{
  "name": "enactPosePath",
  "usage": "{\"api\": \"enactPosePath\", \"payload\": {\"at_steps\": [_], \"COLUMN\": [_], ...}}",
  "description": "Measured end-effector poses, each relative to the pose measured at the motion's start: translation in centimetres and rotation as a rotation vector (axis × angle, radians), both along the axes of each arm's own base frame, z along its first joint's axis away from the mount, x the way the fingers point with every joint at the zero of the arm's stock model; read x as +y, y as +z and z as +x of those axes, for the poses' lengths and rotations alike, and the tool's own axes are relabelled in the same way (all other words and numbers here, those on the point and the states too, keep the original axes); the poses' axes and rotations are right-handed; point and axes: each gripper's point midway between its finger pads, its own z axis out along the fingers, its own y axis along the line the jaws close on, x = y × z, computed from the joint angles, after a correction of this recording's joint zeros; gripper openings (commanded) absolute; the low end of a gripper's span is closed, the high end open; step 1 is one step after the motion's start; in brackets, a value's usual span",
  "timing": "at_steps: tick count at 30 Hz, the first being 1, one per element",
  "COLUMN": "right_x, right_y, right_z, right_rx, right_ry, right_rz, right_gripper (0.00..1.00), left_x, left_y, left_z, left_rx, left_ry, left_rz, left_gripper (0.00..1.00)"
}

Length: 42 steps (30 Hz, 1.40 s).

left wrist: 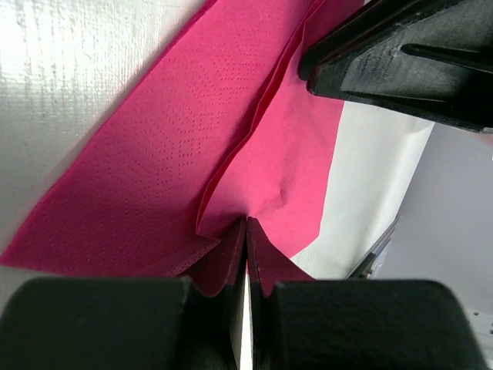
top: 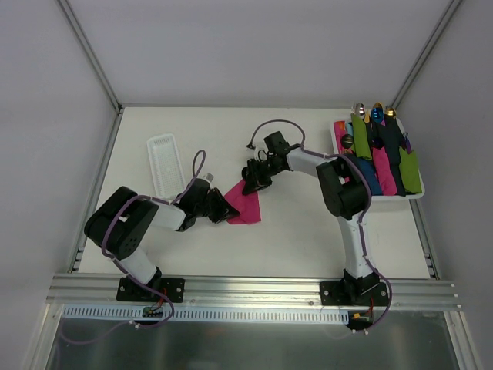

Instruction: Place the utensils on the paper napkin and roll it up

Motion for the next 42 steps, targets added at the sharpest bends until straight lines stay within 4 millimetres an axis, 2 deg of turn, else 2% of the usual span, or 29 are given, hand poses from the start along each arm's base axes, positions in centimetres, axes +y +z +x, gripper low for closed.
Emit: {"api": "enactPosePath", "payload": {"at_steps": [8,16,24,28,35,38,42], "right_x": [-0.1,-0.8,-0.9,-1.0,-1.0,-1.0,-1.0], "right_y": [-0.3,-0.6,-0.8,-0.8,-0.9,-0.9,-0.9], "right_z": [-0.1,-2.4,-4.0,-4.4,-4.7,-4.8,-4.8], "right_rx": [-0.050,-0.084,-0.002,0.041,0.079,0.089,0.096], "right_ry": [-0.009,-0.004,-0.047,-0.076,-0.105,-0.111,-0.115], "right_rz": [-0.053,-0.148,-0.183,-0.191,-0.201,-0.204,-0.205], "right_gripper": [0.16,0.13,0.11,0.11,0.10,0.10,0.10], "left_x": [0.1,0.6,1.4,1.8,1.1,0.7,0.2], "left_y": [0.1,0.2,0.8,1.5,3.4,3.5,2.4], "left_z": [-0.2,-1.5,-3.0,-3.9,-3.5,-3.3,-3.1], "left_rx": [-0.016,-0.027,-0.061,-0.084,-0.146,-0.146,-0.108], "left_ry": [-0.019,-0.077,-0.132,-0.153,-0.164,-0.159,-0.151], "left_rz": [0.011,0.031,0.061,0.055,0.011,-0.014,-0.037], "left_gripper": [0.00,0.00,0.12,0.15,0.16,0.16,0.15]}}
